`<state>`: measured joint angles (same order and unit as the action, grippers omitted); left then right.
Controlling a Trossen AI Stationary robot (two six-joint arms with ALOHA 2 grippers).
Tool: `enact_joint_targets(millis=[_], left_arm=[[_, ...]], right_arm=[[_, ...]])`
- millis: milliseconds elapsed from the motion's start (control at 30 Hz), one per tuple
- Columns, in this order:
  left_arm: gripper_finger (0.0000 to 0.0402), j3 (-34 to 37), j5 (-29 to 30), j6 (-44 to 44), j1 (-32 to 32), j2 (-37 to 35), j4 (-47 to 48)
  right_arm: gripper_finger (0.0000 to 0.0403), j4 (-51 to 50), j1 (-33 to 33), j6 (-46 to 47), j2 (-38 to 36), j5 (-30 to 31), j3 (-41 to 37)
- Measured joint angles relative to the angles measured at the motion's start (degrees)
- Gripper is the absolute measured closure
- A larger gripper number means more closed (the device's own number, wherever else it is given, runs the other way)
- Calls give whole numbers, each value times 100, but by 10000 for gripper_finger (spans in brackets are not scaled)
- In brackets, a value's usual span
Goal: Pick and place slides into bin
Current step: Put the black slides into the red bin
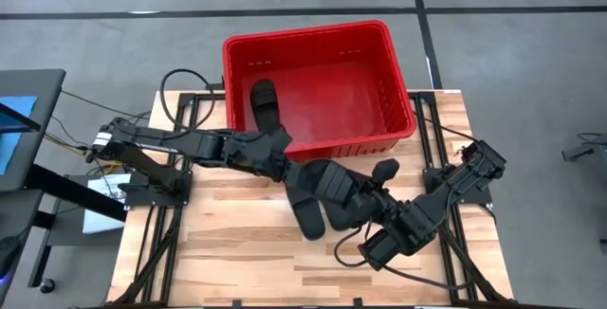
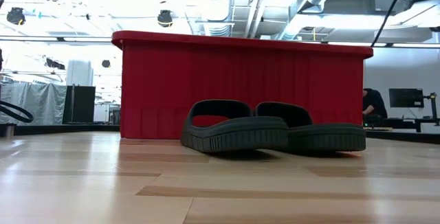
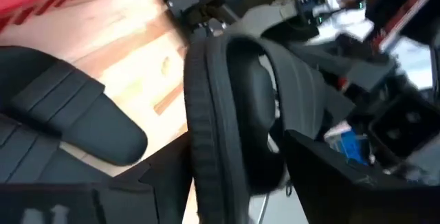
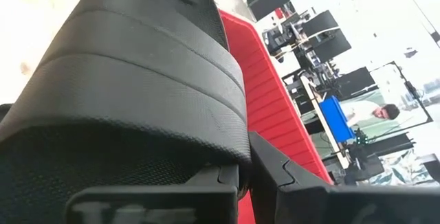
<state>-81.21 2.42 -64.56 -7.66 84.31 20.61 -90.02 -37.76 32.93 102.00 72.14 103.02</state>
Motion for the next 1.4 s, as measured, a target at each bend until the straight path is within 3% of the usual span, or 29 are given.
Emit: enact_joint_targets(millis=[100,233,300,667,1400], left_arm=[[235,0,-64,94,2,67,-39],[346,1,-51,323,2,152,62],[375,0,10,340,4,217,33],[375,0,46,677,2,302,-42],[375,-140,-315,1205,161,304,-54]], right_arm=[[402,-3,-1,-12,-2,25,0],[402,-2,-2,-42,-2,35,0],[403,-24,-2,-46,-2,28,0],[388,-15,-2,-324,-9,-81,-2],[148,3,18,-2562,-313,-322,0]])
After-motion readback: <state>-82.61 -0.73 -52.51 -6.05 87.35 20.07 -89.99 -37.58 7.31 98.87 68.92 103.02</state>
